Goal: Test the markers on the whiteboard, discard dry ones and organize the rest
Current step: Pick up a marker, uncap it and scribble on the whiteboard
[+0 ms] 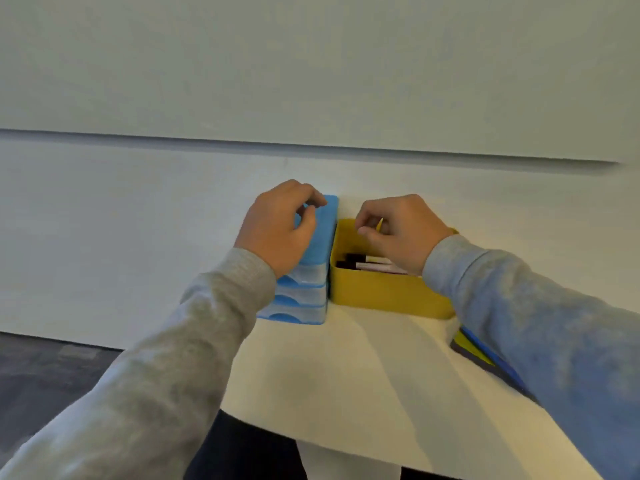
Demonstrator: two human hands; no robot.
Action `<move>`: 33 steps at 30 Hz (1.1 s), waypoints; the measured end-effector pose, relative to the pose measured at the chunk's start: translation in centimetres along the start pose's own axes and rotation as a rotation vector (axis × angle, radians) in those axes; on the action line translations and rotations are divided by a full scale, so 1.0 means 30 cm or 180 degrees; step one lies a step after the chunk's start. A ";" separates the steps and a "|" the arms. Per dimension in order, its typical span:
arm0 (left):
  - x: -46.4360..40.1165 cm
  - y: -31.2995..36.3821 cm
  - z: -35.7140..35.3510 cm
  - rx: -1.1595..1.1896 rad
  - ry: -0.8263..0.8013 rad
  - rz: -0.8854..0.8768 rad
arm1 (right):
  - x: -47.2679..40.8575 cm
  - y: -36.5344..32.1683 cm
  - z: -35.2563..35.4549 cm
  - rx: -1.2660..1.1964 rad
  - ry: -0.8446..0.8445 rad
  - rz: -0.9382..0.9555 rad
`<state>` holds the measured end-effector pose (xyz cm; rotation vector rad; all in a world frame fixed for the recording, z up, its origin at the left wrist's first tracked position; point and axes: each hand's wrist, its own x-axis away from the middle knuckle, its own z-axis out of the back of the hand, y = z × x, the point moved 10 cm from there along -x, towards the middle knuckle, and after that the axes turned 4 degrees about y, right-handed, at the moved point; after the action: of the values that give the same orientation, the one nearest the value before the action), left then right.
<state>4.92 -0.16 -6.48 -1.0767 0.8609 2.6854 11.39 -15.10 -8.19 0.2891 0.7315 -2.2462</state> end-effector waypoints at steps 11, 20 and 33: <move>-0.093 0.028 -0.307 -0.0355 -0.1144 -0.0034 | 0.047 0.336 -0.237 0.1484 -0.1997 -0.0778; -0.098 0.020 -0.311 -0.0241 -0.1130 0.0013 | 0.045 0.367 -0.314 0.1545 -0.2349 -0.0746; -0.102 0.014 -0.315 -0.0168 -0.1131 0.0063 | 0.011 0.315 -0.157 0.0437 -0.0903 -0.0565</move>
<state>12.69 -5.40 -9.77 -0.5704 0.7404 2.8041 17.84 -17.84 -16.10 -0.0329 0.4684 -2.4435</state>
